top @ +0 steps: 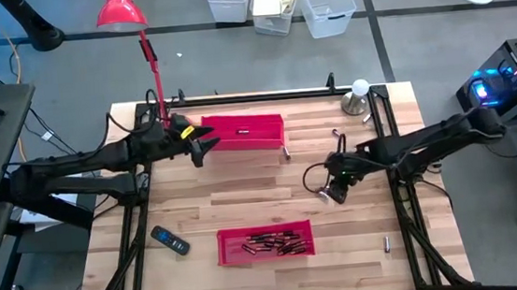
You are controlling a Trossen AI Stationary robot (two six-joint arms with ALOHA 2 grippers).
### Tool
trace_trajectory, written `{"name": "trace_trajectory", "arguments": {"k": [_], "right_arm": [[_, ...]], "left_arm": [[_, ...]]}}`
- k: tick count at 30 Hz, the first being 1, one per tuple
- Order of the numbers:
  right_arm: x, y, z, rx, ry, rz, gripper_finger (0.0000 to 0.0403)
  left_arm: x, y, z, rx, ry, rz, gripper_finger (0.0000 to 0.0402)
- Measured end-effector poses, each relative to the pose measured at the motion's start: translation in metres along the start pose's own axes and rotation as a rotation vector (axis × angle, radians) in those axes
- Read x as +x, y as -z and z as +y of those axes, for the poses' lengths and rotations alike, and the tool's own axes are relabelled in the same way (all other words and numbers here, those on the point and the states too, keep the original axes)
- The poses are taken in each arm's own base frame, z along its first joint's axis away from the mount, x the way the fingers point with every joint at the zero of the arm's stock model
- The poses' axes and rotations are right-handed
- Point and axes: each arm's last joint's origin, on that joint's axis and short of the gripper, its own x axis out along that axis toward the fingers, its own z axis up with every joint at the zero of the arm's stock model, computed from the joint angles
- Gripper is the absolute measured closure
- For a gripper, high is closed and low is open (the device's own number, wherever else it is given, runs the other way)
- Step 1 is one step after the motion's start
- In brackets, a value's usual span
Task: Sort batteries
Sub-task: Put the silver battery into the top red bin
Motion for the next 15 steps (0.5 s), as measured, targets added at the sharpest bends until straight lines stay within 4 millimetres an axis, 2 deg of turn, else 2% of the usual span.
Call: {"name": "trace_trajectory", "arguments": {"k": [5,15], "right_arm": [[0.019,-0.004,0.001,-0.201,0.076,0.025,0.0213],[0.045,-0.003,-0.003,-0.388,0.181,0.110,0.0234]], "left_arm": [[-0.001,0.000,0.000,-0.021,-0.001,0.000,0.0154],[-0.001,0.000,0.000,-0.051,-0.010,0.001,0.0154]]}}
